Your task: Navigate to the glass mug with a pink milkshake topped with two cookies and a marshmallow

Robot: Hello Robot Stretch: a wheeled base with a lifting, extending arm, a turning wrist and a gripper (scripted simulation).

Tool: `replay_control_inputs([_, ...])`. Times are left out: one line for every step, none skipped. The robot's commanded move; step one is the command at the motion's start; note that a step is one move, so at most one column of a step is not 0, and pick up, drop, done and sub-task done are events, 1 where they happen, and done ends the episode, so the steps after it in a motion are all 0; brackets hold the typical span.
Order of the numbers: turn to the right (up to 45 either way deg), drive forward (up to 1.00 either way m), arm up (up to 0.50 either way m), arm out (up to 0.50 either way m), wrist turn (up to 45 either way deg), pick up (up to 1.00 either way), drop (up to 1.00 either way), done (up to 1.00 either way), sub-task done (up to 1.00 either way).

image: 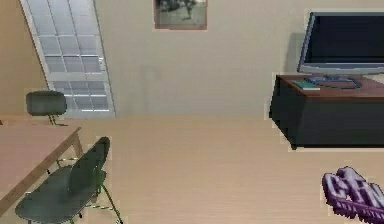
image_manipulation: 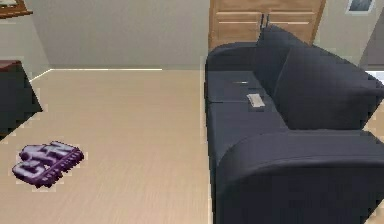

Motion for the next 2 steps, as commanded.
replay_control_inputs([45.0,0.0,0.0,0.0,0.0,0.0,0.0,0.0,0.0])
replay_control_inputs([18.0,0.0,0.0,0.0,0.0,0.0,0.0,0.0,0.0])
